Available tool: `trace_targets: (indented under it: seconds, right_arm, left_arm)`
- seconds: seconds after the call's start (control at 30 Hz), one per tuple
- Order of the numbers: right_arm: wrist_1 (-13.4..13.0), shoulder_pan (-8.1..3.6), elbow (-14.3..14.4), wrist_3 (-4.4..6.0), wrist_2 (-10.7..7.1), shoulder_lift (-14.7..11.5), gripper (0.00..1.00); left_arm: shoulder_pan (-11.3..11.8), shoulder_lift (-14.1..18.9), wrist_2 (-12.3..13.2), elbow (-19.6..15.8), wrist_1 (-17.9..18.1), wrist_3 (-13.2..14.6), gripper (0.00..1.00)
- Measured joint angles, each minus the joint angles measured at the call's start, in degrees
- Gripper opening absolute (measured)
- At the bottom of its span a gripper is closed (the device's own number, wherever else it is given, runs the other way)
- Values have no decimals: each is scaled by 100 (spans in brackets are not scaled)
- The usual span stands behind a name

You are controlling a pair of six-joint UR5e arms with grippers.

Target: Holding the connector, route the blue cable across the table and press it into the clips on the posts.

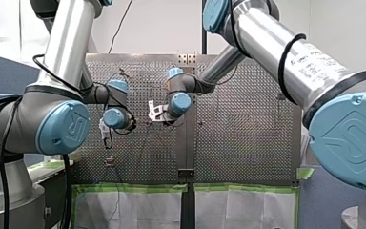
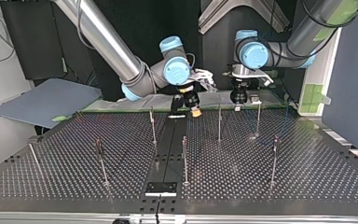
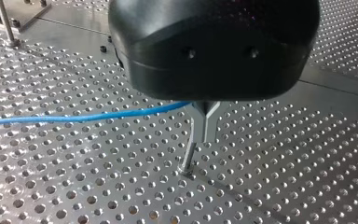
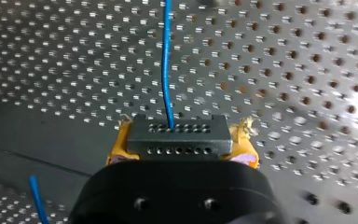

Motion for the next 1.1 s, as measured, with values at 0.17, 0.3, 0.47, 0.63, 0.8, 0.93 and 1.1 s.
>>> trace_targets:
  seconds: [0.17,0.3,0.47,0.63,0.8,0.93,1.1]
  right_arm:
    - [-14,-21,2,45,-9,54,0]
    - [-22,-59,2,83,-17,60,0]
    - [-36,-88,2,107,-55,65,0]
    - [-78,-136,2,136,-99,66,0]
    - [-197,-209,2,167,-122,73,0]
    - [-275,-281,1,181,-146,74,0]
    - [-356,-378,2,213,-188,77,0]
  left_arm:
    - [28,-7,27,3,30,-20,0]
    - [50,-39,59,29,99,-37,0]
    - [74,-235,75,161,128,-55,0]
    - [129,-418,85,277,203,-111,0]
    - [192,-459,161,394,218,-134,0]
    - [219,-466,218,479,219,-142,0]
    - [241,-577,328,631,160,-157,0]
